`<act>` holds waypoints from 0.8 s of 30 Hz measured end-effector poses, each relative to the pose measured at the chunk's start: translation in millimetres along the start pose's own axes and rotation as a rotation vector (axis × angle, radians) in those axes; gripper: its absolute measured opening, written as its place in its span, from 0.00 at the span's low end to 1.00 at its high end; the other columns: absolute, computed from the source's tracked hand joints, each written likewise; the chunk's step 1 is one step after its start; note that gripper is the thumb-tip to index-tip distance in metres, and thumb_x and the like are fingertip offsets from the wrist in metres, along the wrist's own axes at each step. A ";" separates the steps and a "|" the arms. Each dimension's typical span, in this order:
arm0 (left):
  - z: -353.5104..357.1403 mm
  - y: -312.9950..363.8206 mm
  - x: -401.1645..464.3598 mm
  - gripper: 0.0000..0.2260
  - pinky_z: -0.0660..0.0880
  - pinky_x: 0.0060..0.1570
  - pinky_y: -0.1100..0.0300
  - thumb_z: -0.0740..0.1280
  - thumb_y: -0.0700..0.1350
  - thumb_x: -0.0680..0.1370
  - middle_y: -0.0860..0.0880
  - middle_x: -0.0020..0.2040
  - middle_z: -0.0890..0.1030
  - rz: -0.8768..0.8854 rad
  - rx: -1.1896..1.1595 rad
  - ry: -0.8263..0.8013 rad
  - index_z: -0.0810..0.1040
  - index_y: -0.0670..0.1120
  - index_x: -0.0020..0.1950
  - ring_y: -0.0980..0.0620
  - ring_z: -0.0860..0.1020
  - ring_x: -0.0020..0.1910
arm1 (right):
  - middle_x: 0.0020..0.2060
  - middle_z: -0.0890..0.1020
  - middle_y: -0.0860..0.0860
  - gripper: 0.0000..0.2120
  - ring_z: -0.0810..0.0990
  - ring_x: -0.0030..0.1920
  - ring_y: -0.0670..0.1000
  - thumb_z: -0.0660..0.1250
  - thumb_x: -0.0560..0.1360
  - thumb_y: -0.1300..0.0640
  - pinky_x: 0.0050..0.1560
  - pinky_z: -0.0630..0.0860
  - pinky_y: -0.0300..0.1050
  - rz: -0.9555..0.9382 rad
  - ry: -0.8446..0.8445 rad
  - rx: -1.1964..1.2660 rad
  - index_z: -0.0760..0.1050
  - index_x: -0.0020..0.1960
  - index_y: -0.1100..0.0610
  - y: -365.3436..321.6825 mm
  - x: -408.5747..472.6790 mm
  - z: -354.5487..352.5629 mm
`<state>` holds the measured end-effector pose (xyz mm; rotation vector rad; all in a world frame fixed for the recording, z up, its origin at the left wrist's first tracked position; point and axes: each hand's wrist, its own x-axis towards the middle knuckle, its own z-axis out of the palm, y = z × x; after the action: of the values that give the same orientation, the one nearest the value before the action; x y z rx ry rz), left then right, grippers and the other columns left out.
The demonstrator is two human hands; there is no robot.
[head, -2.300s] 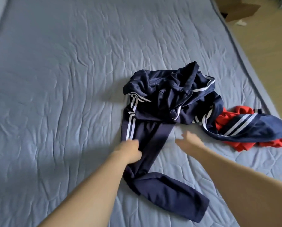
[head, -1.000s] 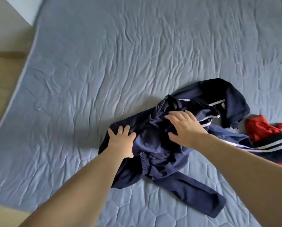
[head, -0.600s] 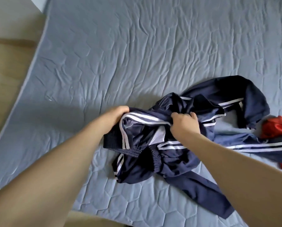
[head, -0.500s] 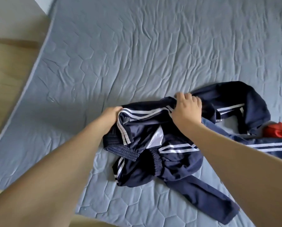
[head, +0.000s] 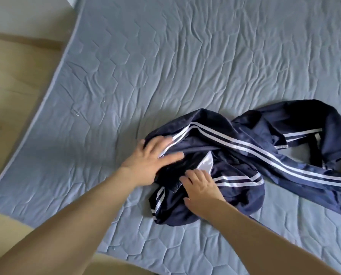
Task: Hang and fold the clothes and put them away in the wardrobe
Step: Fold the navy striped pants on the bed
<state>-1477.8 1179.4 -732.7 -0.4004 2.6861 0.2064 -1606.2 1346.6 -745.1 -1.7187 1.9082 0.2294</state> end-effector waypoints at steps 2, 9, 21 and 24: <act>4.8 -0.8 -1.1 0.35 0.50 0.69 0.32 0.64 0.42 0.77 0.47 0.77 0.34 0.202 0.362 -0.189 0.49 0.56 0.77 0.41 0.39 0.76 | 0.73 0.58 0.56 0.33 0.56 0.72 0.59 0.61 0.76 0.46 0.75 0.48 0.56 0.026 -0.046 -0.013 0.55 0.75 0.56 -19.7 6.5 15.2; 15.6 -43.9 -1.0 0.15 0.49 0.71 0.35 0.60 0.47 0.80 0.47 0.70 0.65 -0.129 0.562 -0.278 0.76 0.49 0.65 0.39 0.60 0.69 | 0.61 0.72 0.56 0.18 0.67 0.64 0.58 0.56 0.76 0.58 0.75 0.46 0.56 0.204 -0.058 -0.115 0.65 0.66 0.59 -34.7 48.8 21.8; -161.9 -13.4 -71.6 0.19 0.69 0.37 0.62 0.64 0.59 0.77 0.50 0.34 0.77 -0.964 -1.308 0.341 0.76 0.45 0.37 0.48 0.77 0.39 | 0.29 0.70 0.51 0.04 0.69 0.35 0.55 0.61 0.72 0.59 0.33 0.63 0.47 0.570 0.488 0.817 0.67 0.39 0.58 21.0 -40.0 -207.8; -270.8 7.5 -91.6 0.17 0.69 0.34 0.61 0.67 0.57 0.76 0.49 0.33 0.78 -0.933 -1.478 0.581 0.76 0.45 0.36 0.48 0.76 0.35 | 0.28 0.68 0.49 0.06 0.67 0.35 0.54 0.61 0.72 0.58 0.33 0.63 0.46 0.549 0.741 0.949 0.65 0.37 0.56 16.9 -85.3 -320.2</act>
<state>-1502.8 1154.2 -448.9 -2.2327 1.8876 1.9267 -1711.7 1270.1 -440.0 -0.6333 2.3530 -1.0846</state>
